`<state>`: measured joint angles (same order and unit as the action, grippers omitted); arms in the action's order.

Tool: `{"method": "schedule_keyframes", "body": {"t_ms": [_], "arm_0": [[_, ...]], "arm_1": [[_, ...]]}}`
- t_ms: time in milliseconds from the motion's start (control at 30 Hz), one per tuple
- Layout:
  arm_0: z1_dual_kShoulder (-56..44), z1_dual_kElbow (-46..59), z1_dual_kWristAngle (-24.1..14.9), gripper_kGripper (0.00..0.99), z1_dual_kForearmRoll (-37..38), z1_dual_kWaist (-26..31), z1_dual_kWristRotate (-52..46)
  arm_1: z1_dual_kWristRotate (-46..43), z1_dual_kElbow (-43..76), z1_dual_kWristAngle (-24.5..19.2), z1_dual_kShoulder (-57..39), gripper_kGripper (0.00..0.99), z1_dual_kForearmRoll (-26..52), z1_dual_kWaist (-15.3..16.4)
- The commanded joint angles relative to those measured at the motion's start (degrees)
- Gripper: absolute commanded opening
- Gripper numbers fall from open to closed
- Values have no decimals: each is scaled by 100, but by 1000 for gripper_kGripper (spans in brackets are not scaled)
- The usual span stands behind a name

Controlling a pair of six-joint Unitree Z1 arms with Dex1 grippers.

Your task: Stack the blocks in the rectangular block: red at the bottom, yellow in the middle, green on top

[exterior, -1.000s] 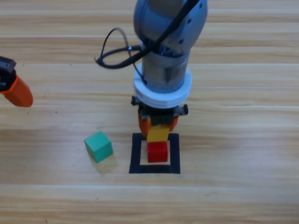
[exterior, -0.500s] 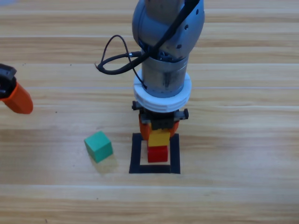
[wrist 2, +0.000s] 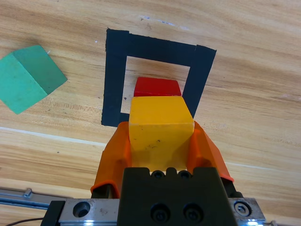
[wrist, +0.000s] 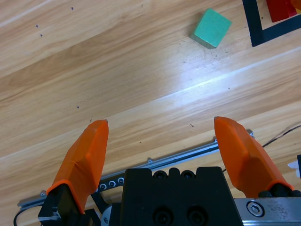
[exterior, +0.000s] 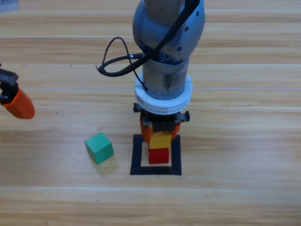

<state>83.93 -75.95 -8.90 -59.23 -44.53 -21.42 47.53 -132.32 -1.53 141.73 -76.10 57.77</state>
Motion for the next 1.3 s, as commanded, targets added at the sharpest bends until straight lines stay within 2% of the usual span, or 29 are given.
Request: {"method": "schedule_keyframes", "body": {"t_ms": [33,1300], "arm_0": [[-166,159,37,959,51,93,50],[-166,449,46,957,315,120,76]], "arm_1": [[81,22,-93,444,178,-124,155],[107,-93,-119,532,184,-177,155]]}}
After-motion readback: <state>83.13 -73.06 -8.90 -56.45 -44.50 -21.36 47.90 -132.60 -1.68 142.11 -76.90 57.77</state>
